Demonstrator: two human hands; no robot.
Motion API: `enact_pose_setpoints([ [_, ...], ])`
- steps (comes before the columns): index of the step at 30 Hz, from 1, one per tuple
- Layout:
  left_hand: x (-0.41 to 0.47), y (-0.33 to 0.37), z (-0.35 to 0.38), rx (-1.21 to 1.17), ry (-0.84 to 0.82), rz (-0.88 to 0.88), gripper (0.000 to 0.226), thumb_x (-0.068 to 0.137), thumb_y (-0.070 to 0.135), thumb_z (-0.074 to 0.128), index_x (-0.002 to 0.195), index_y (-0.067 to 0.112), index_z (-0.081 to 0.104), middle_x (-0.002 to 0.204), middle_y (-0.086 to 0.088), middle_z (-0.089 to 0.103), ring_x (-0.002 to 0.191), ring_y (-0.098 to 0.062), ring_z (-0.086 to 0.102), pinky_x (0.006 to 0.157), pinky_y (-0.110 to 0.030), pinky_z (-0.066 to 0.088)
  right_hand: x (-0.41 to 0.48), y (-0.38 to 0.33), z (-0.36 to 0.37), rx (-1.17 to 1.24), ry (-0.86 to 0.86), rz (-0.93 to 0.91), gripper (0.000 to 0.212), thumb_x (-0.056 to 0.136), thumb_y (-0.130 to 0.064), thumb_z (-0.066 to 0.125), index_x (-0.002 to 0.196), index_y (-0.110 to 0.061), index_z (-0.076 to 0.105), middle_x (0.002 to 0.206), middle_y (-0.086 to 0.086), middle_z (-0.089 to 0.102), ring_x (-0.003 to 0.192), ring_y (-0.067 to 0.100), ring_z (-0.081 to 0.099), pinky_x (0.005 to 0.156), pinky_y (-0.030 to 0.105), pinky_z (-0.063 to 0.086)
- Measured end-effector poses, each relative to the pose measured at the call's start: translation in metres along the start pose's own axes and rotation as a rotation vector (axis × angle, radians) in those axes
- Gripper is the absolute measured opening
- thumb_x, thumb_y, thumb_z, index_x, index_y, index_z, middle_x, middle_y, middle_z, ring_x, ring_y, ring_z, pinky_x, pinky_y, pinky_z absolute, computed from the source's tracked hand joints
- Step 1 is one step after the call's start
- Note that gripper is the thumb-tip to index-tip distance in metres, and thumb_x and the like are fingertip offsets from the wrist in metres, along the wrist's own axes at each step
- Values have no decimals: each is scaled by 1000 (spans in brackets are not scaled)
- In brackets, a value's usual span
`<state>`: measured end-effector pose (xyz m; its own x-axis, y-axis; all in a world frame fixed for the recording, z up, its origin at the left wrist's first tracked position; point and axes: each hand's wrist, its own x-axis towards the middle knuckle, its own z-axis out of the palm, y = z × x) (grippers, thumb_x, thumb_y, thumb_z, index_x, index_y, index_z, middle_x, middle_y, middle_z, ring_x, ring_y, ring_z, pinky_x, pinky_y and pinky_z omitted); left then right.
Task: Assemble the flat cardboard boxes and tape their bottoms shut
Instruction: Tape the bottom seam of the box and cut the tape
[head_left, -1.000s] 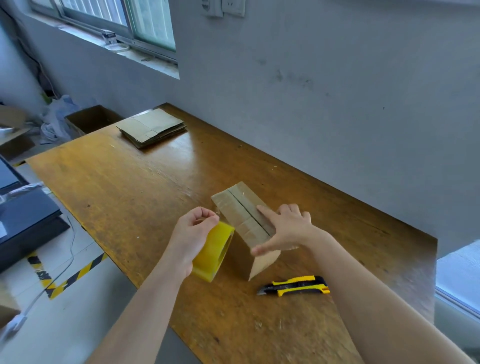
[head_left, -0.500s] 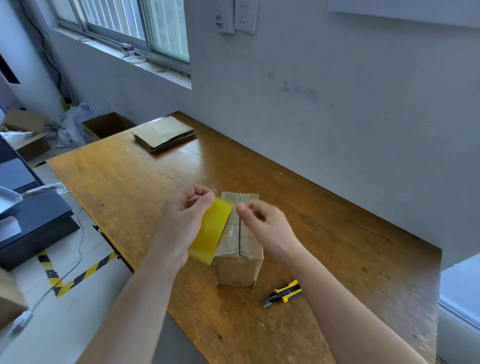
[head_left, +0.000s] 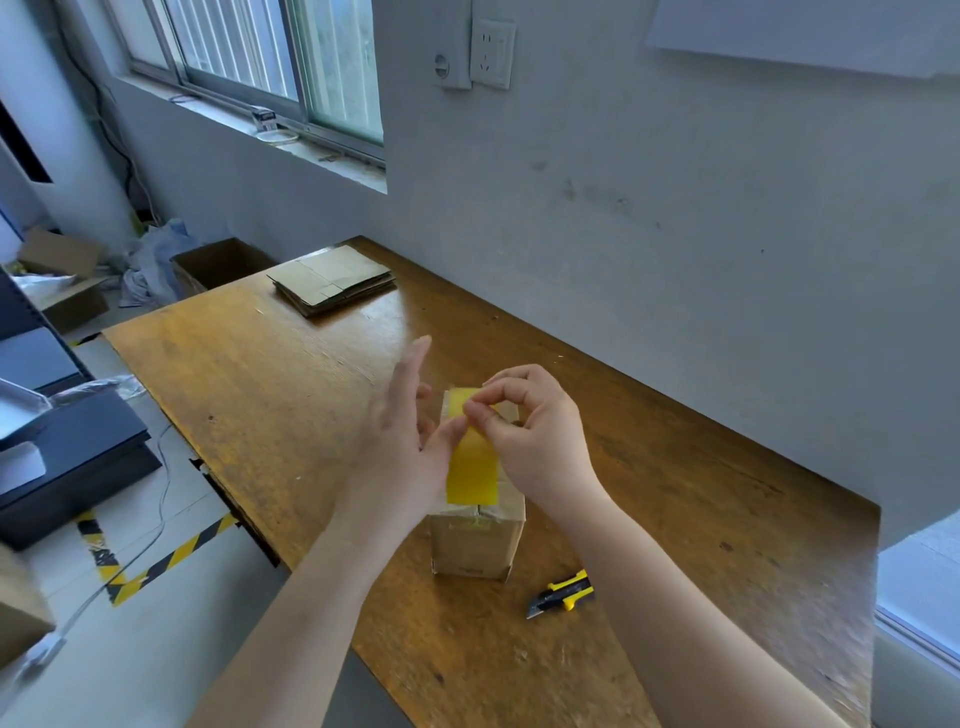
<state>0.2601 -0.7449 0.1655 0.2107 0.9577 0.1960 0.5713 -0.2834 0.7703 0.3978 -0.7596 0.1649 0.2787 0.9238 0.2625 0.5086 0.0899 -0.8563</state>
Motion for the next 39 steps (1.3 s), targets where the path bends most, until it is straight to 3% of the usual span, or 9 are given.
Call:
enact_pose_setpoints([
  [5,11,-1,-9,292,119,420,17,84,10,73,101,11,74,91,0,68,74,-7,54,60,-7,35,4,-4,-6,-165,-23,-102,8,86,-23,73,79,-28,71,92,-16,56,91,7,52,73,24,45],
  [10,15,2,-7,256,136,395,3,87,10,69,84,10,67,79,2,63,65,-11,55,55,-8,30,5,-3,-13,-3,-60,-2,3,87,-23,72,89,-23,74,100,-14,65,96,1,58,79,18,44],
  [14,16,8,-1,193,234,330,15,91,9,63,81,13,53,81,6,51,64,-1,44,55,-8,28,-5,6,-6,225,-127,158,48,88,-33,70,132,-27,51,121,-11,59,107,5,59,92,28,52],
  [17,21,9,1,99,287,278,17,96,11,57,84,18,46,77,6,54,64,3,48,55,-8,33,-10,13,-3,421,-240,287,45,91,-21,68,130,-31,47,121,0,61,104,15,65,91,37,55],
  [22,30,1,1,-15,215,187,16,97,19,55,82,19,60,70,9,63,65,-1,59,59,-16,43,-15,20,3,430,-153,240,41,91,-9,66,124,-30,51,108,-4,69,92,8,67,81,27,55],
  [25,29,-3,-4,-57,147,57,23,102,21,46,109,20,67,84,11,67,75,3,59,65,-14,42,-12,20,-1,369,-111,174,44,91,-9,65,127,-28,48,110,-7,68,92,3,66,77,22,53],
  [28,24,-3,-4,-5,8,-24,44,102,18,45,145,29,41,112,10,66,101,-5,58,81,-17,43,-11,18,-1,306,-70,101,48,91,-8,66,130,-29,45,111,-5,66,93,9,67,78,26,58],
  [33,18,2,2,125,-55,-13,66,99,21,54,154,32,20,129,10,63,119,-10,55,95,-33,47,-11,14,3,183,-28,0,54,91,-9,66,134,-30,43,112,-8,61,91,11,64,75,26,59],
  [39,21,6,3,113,111,70,60,89,16,69,144,22,45,106,4,70,92,-6,60,85,-28,54,-10,16,6,29,-68,-91,57,90,-15,68,137,-34,40,116,-11,58,97,11,61,82,31,59],
])
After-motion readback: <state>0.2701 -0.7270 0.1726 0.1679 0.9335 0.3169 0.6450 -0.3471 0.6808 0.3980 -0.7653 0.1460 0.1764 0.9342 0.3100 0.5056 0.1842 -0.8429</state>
